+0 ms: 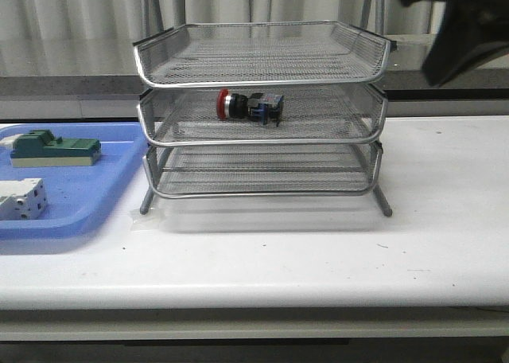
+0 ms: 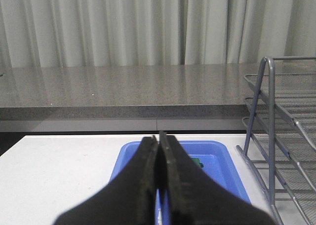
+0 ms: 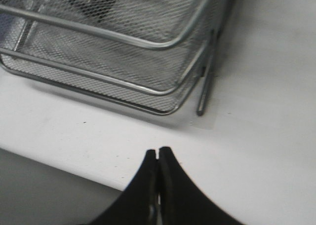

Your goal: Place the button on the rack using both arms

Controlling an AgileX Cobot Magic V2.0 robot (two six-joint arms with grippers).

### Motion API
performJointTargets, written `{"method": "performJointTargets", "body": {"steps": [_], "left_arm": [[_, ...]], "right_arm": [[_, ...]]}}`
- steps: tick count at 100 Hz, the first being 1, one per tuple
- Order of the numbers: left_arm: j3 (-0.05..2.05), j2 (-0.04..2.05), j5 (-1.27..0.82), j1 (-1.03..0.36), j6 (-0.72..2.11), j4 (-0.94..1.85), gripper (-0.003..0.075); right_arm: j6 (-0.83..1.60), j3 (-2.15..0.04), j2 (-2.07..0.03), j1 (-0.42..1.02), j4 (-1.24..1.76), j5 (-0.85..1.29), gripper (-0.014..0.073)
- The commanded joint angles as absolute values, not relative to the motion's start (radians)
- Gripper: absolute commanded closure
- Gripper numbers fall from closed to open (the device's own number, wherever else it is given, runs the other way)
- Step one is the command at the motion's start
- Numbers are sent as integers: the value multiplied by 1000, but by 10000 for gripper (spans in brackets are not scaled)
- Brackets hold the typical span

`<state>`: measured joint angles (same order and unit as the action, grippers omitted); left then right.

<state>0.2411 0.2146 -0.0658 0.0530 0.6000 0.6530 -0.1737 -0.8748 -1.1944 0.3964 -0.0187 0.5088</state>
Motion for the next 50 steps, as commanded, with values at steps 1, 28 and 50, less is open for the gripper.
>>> {"method": "performJointTargets", "body": {"steps": [1,28,50], "left_arm": [[269,223,0,55,590,662,741],[269,223,0,55,590,662,741],[269,223,0,55,590,662,741]], "right_arm": [[-164,-864,-1079,357,-66,465,699],[-164,-732,-807,266,-115,464,699],[-164,-610,-600,242,-118,463,699]]}}
